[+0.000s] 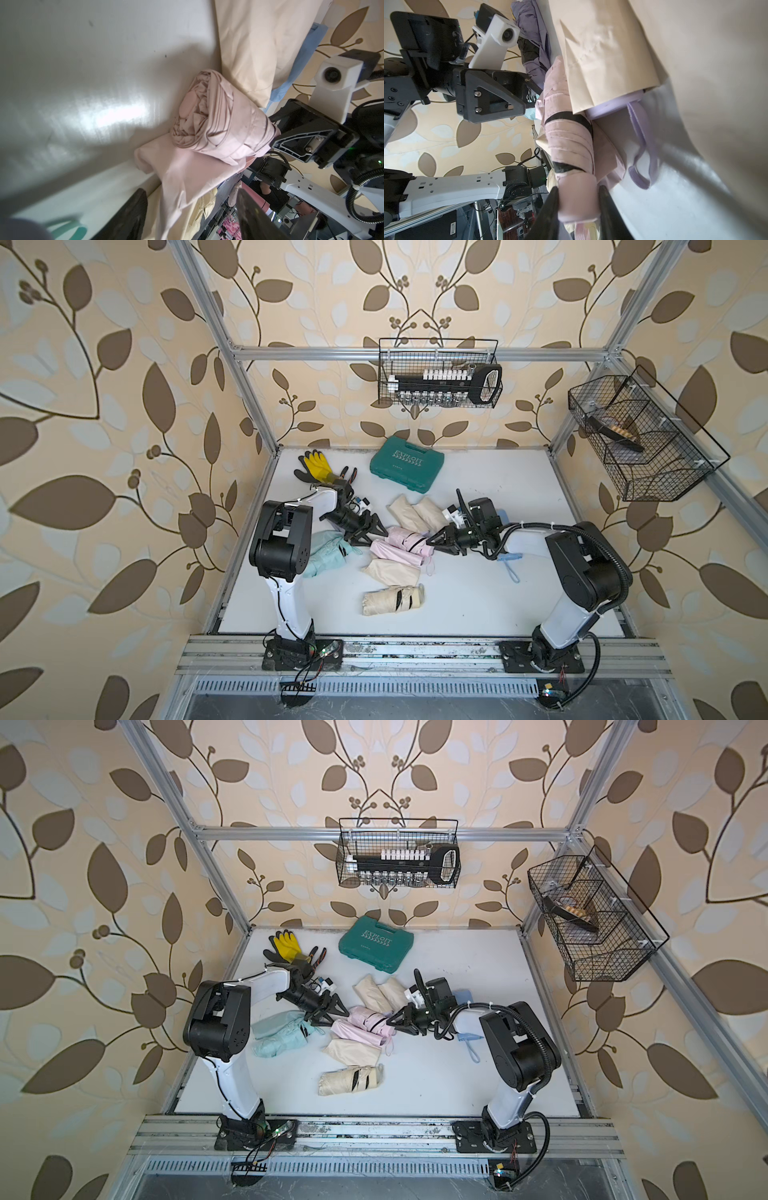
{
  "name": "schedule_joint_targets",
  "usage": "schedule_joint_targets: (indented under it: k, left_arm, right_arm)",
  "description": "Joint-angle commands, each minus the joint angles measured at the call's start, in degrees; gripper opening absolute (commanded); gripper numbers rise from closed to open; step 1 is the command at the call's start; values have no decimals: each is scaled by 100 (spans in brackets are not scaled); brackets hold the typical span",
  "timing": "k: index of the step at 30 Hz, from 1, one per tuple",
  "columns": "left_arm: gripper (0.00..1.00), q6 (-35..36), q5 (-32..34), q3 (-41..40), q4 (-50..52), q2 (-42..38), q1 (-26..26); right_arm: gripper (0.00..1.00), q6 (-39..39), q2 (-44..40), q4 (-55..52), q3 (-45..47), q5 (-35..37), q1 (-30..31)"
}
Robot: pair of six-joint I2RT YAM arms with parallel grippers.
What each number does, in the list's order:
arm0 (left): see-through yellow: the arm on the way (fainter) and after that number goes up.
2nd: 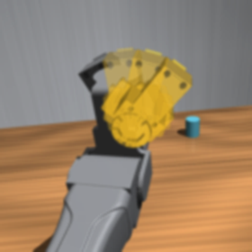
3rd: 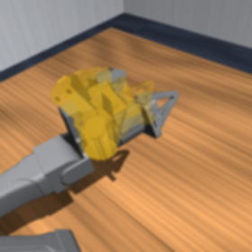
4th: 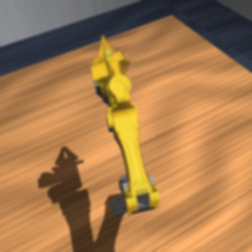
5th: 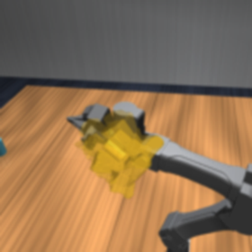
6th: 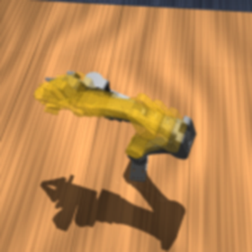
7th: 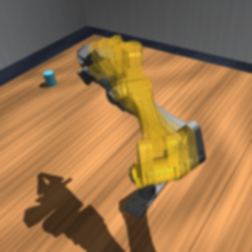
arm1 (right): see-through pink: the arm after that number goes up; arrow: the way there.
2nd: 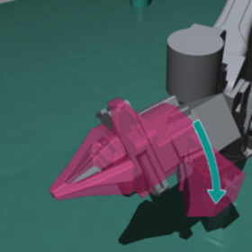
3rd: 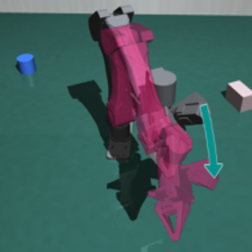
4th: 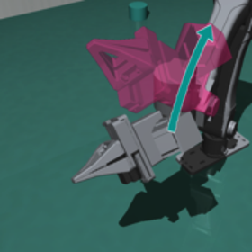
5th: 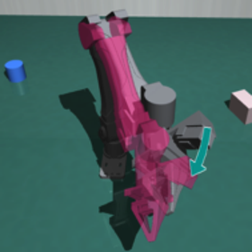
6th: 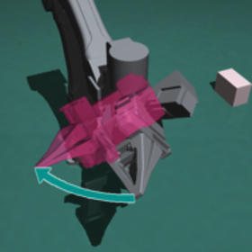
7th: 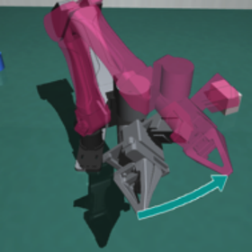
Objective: Take umbrellas out of sleeves
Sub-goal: Place the umbrella at the center of the board.
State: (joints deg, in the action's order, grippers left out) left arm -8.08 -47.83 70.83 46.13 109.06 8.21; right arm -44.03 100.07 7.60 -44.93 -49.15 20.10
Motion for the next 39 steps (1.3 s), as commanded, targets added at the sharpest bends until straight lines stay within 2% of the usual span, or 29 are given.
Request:
schedule_joint_targets:
  k: [1,10,22,35,37,39]
  left_arm:
    - [71,-22,175,133,239,-404,-10]
    - [74,-262,200,160,92,-630,-10]
    - [74,-226,283,-20,160,-924,-12]
    - [75,-163,345,54,247,-930,-20]
    - [75,-142,346,68,265,-913,-30]
    - [76,-150,362,71,263,-909,-54]
  right_arm:
    - [9,220,217,-694,7,423,-49]
    - [11,217,140,-710,189,587,77]
    - [11,26,416,-531,140,838,643]
    - [13,314,693,-1468,-835,1118,652]
    - [17,333,737,-1495,-827,1085,675]
    - [32,387,746,-1596,-816,1102,677]
